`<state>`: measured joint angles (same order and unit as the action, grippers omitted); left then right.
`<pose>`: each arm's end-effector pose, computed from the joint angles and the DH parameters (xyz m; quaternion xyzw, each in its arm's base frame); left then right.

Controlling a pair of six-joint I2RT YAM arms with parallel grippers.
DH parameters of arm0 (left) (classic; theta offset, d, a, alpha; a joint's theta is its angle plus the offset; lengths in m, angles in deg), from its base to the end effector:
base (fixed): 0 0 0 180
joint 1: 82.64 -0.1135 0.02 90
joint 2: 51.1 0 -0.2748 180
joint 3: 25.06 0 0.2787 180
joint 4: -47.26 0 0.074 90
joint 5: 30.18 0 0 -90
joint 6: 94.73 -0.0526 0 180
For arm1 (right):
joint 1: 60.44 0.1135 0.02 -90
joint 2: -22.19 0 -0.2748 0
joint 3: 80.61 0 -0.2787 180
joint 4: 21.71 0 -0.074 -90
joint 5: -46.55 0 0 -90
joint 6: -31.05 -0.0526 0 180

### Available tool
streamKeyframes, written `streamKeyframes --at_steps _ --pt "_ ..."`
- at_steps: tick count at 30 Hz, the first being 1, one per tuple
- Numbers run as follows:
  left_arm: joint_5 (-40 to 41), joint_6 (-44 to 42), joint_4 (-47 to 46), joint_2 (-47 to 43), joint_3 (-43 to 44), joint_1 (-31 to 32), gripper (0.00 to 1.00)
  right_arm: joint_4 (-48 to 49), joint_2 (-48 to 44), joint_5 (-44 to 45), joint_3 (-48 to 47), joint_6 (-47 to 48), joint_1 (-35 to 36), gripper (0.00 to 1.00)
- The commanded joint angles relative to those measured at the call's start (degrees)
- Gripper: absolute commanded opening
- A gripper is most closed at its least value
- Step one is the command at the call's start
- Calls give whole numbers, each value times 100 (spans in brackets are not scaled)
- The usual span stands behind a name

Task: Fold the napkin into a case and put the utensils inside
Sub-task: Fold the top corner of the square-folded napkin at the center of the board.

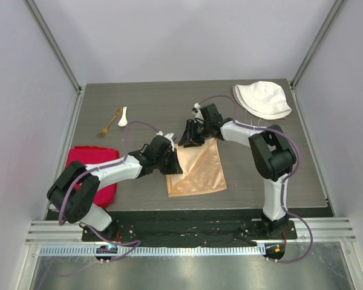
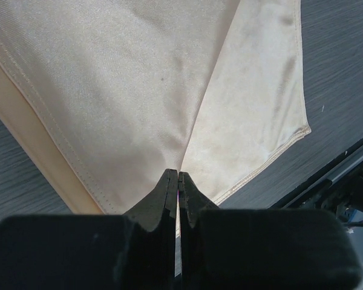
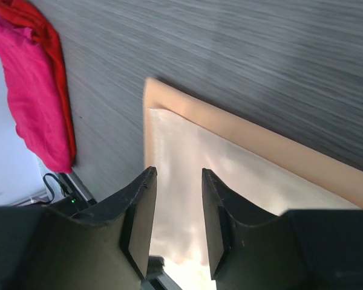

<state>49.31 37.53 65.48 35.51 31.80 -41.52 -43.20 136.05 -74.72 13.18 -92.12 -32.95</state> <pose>0.2422 -0.2242 0.1561 0.0236 0.9298 -0.3014 0.2098 0.3918 0.2346 0.1455 -0.0492 0.9060 0.3877 0.1626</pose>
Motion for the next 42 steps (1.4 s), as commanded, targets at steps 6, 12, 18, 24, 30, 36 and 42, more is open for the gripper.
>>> streamKeyframes --at_steps 6,12,18,24,30,36,42 --pt "189 -60 -297 -250 -206 -26 6 774 698 -195 -638 -638 556 21" --pt "766 132 18 -590 -364 -43 6 862 1005 -196 -848 -717 670 17" --pt "1243 300 406 -1575 -356 -175 17 880 1252 -257 -1077 -770 723 17" --pt "805 353 617 -1481 -66 -430 18 880 1428 -284 -1227 -779 749 16" --pt "216 406 29 -918 -171 -430 11 880 1498 -310 -1341 -761 741 16" --pt "31 274 -393 -356 -408 -421 6 827 1569 -398 -1429 -726 741 16" --pt "-74 388 -552 -346 -767 -421 4 713 1621 -380 -1517 -647 741 16"
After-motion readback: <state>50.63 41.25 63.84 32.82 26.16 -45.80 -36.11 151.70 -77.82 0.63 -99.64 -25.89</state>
